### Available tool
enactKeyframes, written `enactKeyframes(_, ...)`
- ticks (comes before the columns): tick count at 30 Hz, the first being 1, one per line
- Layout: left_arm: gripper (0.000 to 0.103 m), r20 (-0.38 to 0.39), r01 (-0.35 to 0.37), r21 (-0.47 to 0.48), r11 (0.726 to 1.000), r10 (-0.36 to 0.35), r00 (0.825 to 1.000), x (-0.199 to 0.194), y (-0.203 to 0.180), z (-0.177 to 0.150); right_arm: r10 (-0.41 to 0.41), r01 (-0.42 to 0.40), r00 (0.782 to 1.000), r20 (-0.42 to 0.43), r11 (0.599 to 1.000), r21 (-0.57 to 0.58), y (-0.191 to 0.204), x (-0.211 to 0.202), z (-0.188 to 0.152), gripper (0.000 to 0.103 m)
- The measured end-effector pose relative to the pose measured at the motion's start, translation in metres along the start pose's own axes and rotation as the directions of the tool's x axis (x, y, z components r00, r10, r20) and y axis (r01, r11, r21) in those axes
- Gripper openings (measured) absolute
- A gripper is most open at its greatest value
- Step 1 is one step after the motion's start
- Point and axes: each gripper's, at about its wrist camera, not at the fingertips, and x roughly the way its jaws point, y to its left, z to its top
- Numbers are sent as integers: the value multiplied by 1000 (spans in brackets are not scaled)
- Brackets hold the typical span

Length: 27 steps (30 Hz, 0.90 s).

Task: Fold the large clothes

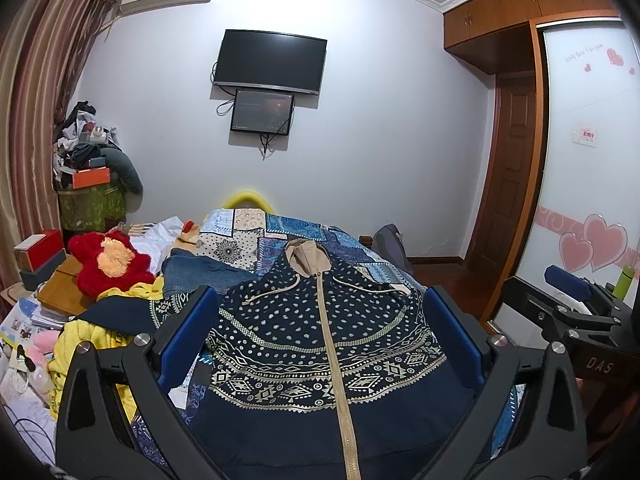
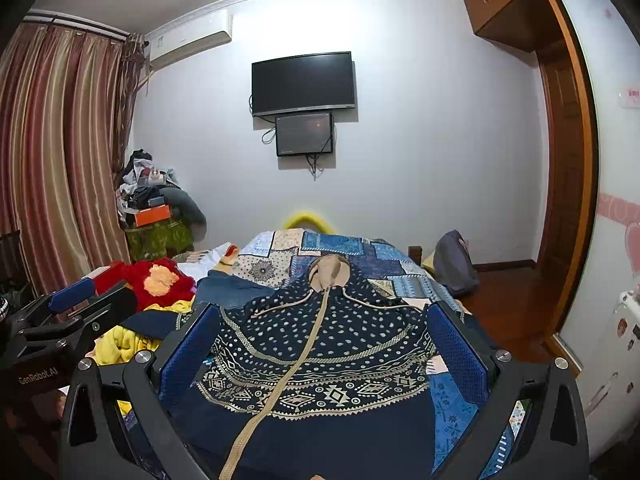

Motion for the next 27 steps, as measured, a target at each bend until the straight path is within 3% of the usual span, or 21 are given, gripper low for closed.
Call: enactKeyframes(27,103,2,2,1,1000,-2,1000,5,-3,1,2,-2,1000,2,1000,6,-2,2,3,103)
